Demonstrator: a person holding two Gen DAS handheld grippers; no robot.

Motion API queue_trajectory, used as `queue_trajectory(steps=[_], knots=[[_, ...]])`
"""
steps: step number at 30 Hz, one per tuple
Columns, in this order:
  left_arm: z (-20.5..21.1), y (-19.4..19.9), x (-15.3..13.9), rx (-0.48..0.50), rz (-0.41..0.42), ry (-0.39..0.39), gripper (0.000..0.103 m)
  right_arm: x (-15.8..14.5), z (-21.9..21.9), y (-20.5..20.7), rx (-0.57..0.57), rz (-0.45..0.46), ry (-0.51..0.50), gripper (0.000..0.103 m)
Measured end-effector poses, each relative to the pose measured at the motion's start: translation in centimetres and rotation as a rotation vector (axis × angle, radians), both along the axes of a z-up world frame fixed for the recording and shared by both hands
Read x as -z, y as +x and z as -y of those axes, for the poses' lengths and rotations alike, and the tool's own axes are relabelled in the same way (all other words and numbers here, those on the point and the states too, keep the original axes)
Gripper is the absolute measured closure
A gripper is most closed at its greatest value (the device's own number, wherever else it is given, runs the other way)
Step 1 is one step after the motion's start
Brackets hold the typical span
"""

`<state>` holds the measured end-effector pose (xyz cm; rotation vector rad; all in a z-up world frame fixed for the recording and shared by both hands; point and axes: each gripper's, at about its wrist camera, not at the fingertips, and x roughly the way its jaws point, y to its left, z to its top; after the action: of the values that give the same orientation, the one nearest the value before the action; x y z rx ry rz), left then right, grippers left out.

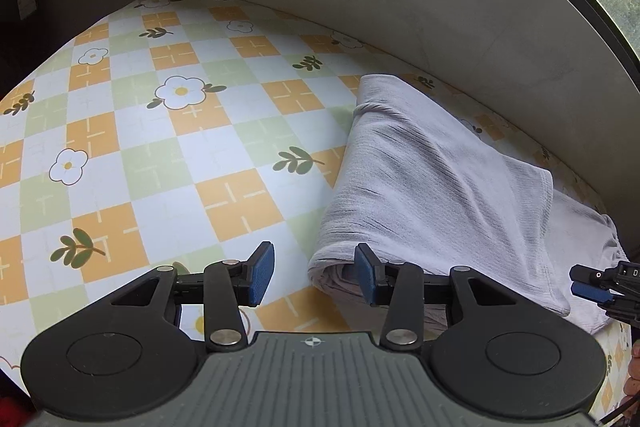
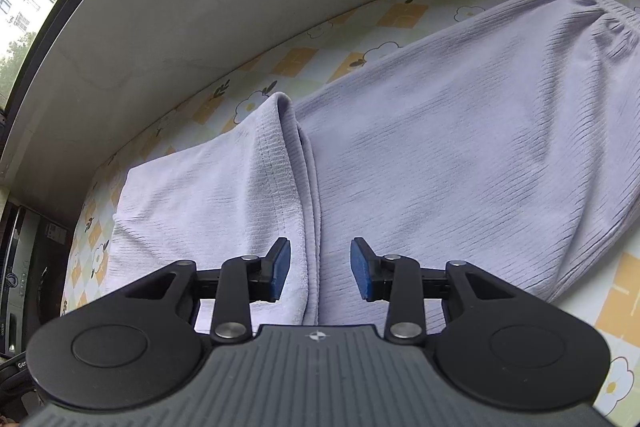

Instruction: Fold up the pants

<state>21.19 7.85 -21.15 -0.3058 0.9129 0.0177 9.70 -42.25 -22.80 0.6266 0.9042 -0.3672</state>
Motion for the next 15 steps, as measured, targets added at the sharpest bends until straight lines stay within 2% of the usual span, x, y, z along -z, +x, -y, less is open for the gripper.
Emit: queue_trajectory(steps=[4, 7, 9, 11, 14, 15], knots=[[-0.5, -0.1, -2.0, -0.034, 0.055, -0.02, 0.064, -0.9, 0.4, 2.7, -0.058, 0.039, -0.074, 0.066], [0.0, 1.9, -2.4, -0.032, 0.082, -0.021, 0.068, -0.7, 0.4, 5.3, -0.102, 0.058, -0.133, 0.064], [0.8, 4.0, -2.5, -0.02, 0.111, -0.022, 0.069, -0.3, 0.8, 6.7, -0.106, 0.067, -0.147, 0.048], [1.7, 6.4, -2.4, 0.006, 0.134, -0.014, 0.07, 0.5, 1.5, 8.3, -0.1, 0.078, -0.14, 0.041], [3.2, 10.0, -1.8, 0.042, 0.126, -0.029, 0.076, 1.8, 2.5, 10.0, -0.083, 0.059, -0.113, 0.041], [3.8, 11.0, -1.5, 0.053, 0.116, -0.039, 0.081, 2.3, 2.8, 10.5, -0.079, 0.054, -0.094, 0.051]])
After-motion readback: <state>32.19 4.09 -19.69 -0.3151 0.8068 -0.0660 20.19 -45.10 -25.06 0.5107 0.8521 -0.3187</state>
